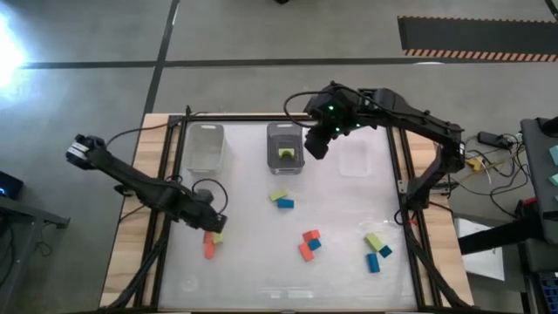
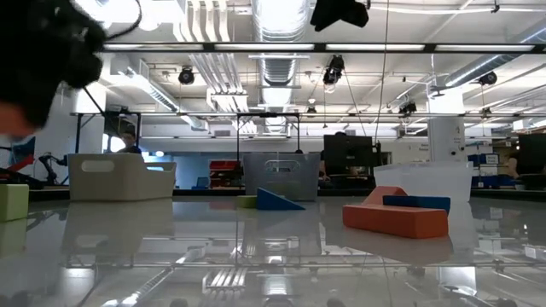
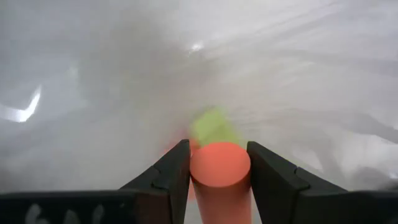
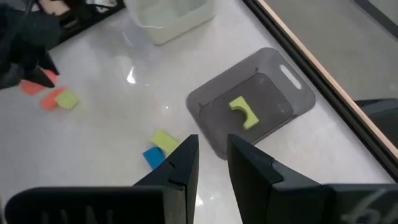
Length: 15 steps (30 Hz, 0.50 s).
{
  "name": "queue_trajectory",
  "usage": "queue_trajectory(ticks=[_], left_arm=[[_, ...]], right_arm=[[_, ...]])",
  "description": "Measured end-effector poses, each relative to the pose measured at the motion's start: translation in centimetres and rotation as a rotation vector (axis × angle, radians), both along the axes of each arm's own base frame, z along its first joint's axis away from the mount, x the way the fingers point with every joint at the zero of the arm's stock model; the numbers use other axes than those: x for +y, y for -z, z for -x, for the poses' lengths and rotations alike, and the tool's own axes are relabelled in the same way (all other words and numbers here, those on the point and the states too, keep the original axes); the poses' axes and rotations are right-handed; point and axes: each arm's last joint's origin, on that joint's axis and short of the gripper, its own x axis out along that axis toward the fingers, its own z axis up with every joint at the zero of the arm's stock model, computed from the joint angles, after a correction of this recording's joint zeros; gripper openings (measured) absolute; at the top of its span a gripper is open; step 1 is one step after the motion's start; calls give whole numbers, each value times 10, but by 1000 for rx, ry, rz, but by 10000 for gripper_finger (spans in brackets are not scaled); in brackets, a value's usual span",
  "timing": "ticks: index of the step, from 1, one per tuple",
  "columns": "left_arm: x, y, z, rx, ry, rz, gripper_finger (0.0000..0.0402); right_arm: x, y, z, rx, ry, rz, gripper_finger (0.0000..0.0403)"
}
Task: Sort & place blocks by color
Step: Put the orange block into the transparent bin
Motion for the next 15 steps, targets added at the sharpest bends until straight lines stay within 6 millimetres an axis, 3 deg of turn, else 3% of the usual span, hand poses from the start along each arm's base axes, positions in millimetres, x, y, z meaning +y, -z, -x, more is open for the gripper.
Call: queue_trajectory(ticks=[6, 15], left_arm=[[16, -59, -2, -342, 90, -240, 122], [50, -129, -12, -824, 216, -618, 122]], right_arm=[[19, -3, 1, -63, -112, -38, 73], [41, 12, -21, -383, -284, -129, 73]])
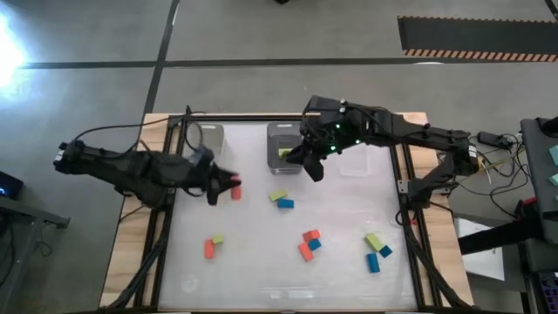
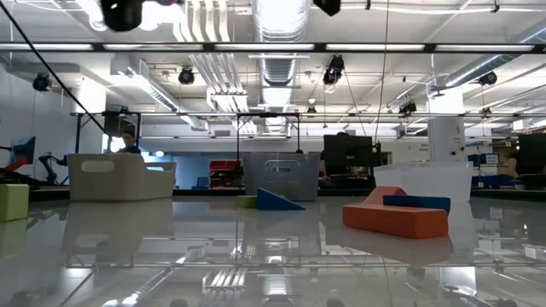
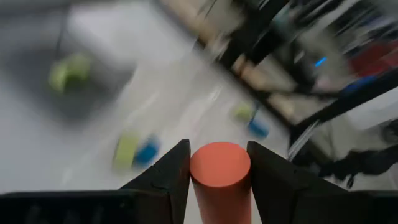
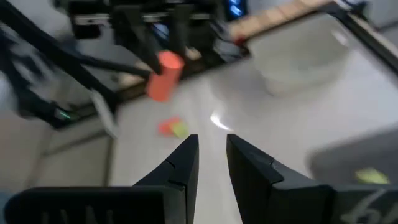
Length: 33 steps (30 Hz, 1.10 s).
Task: Sort & place blocks by color
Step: Put the orange block into the transparent bin
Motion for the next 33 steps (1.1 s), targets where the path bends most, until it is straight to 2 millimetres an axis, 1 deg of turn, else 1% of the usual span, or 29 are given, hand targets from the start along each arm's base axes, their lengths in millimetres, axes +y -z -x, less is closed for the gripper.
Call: queue_trajectory(ticks=[4, 8, 12, 16, 22, 28, 33], left_arm=[[10, -18, -7, -181, 6, -143, 122], [14, -28, -15, -277, 38, -242, 122], [16, -27, -25, -293, 95, -316, 122], [16, -31, -31, -350, 133, -387, 122], [19, -33, -38, -388, 125, -447, 122], [22, -30, -52, -430, 154, -445, 122], [25, -28, -64, -464, 148, -450, 122]], right_arm=[[1, 11, -10, -109, -41, -65, 90], [1, 18, -20, -200, -103, -102, 125], [1, 22, -30, -252, -141, -128, 160], [3, 24, -33, -260, -158, -120, 194], [5, 25, -36, -276, -180, -108, 235], [5, 24, -36, -292, -181, -101, 259], [5, 23, -36, -294, -179, -106, 257]])
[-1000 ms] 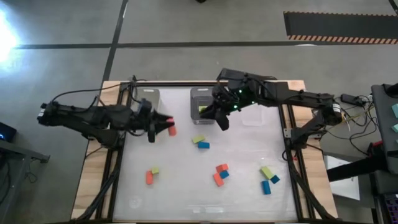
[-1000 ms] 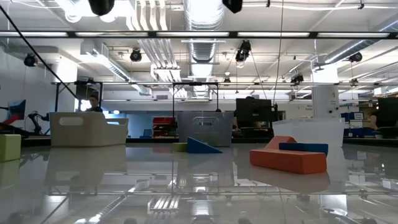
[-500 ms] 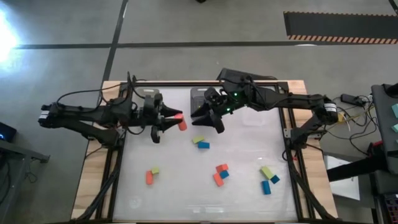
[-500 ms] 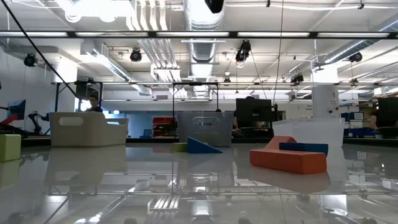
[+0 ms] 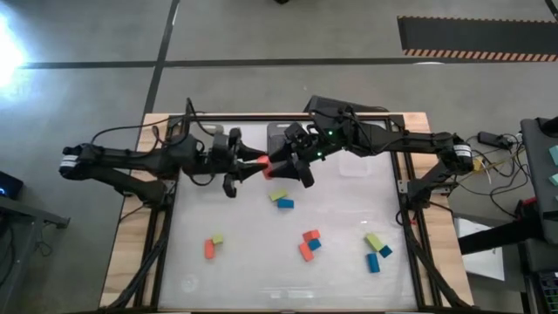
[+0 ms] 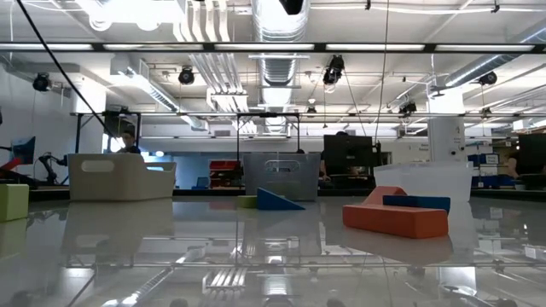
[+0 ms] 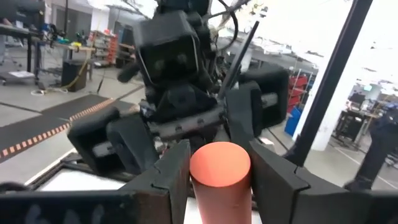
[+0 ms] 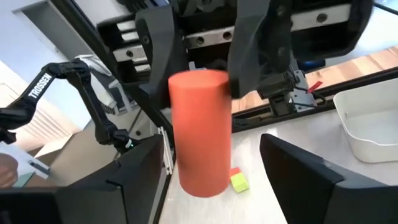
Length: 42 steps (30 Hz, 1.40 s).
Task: Sort & place blocks by color
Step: Put the orange block into the transparent bin
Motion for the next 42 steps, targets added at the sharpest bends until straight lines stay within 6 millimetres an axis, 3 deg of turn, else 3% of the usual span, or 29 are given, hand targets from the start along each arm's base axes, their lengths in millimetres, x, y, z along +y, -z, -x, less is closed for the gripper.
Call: queue_trajectory(ticks=[9, 17, 23, 34, 37, 42], left_arm=[[5, 1, -6, -17, -15, 7, 122], [6, 4, -8, -11, -5, 43, 122], [6, 4, -8, -10, -9, 40, 134], [11, 1, -4, -20, -27, 84, 203], [15, 0, 4, -21, -46, 81, 210], [18, 0, 16, -4, -60, 78, 212]], right_arm=[[0, 2, -1, 8, 1, -1, 215], [0, 3, -2, 14, 2, -8, 121], [0, 4, -1, 25, 3, -12, 119], [-6, 9, 1, 93, 28, -57, 119], [-12, 18, 5, 194, 50, -73, 119], [-28, 45, 23, 522, 165, -60, 119]])
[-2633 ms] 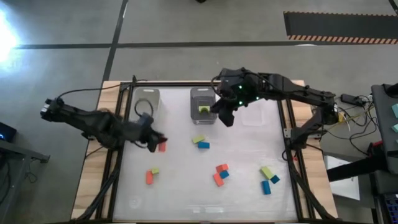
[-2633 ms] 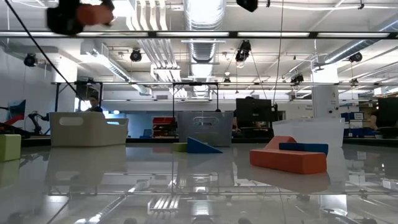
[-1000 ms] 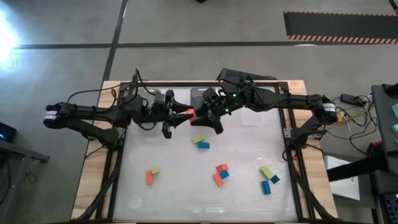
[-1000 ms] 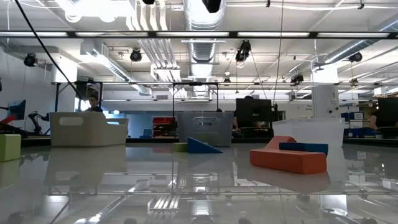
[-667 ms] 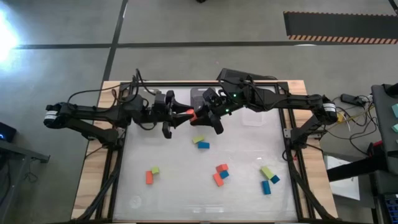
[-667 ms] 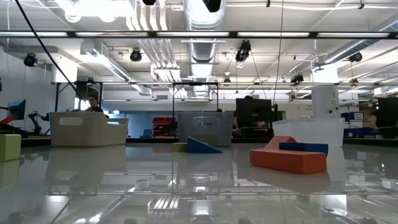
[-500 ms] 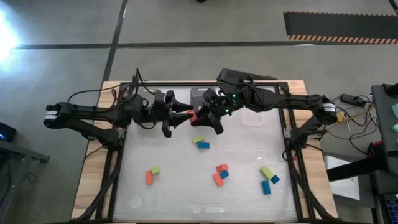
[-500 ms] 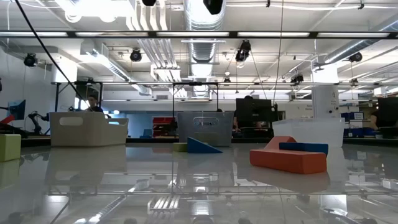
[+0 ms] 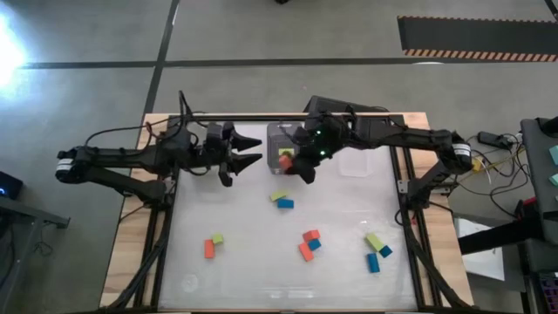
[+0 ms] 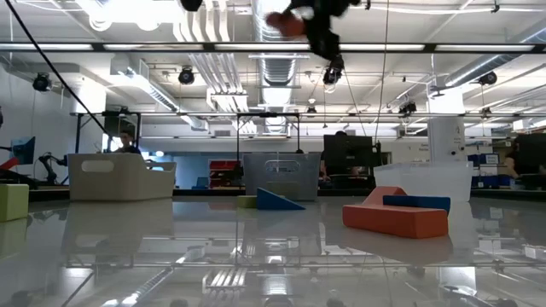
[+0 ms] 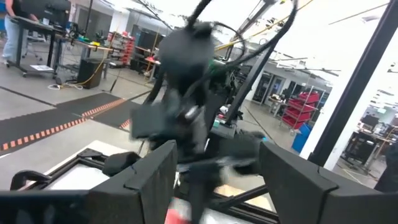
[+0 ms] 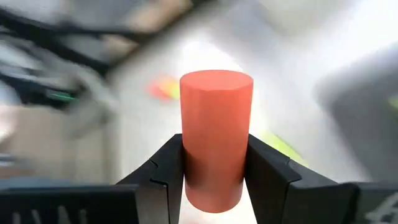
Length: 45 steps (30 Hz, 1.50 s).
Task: Sort & place blocks by color
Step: Put the orange block into the transparent bin, then put the green block into the black transparent bin
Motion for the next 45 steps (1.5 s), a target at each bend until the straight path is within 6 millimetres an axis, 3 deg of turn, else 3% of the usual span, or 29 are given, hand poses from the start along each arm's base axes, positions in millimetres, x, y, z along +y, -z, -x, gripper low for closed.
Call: queue_trajectory(ticks=[6, 10, 17, 27, 32, 38, 45], left_arm=[[0, 1, 1, 11, -4, 3, 212], [0, 1, 1, 13, -4, 3, 212], [0, 1, 1, 14, -5, 3, 212], [1, 4, 2, 25, -7, 5, 212], [1, 7, 2, 30, -9, 9, 212], [2, 10, 4, 33, -30, 37, 212], [2, 13, 6, 36, -33, 62, 212]], right_arm=[[-34, 33, 40, 471, 236, 140, 119], [-60, 56, 65, 671, 422, 64, 119], [-92, 102, 102, 860, 694, -121, 119], [-107, 133, 130, 958, 848, -140, 119], [-119, 148, 141, 927, 913, -159, 129], [-121, 149, 142, 917, 927, -162, 138], [-124, 144, 138, 882, 933, -154, 177]])
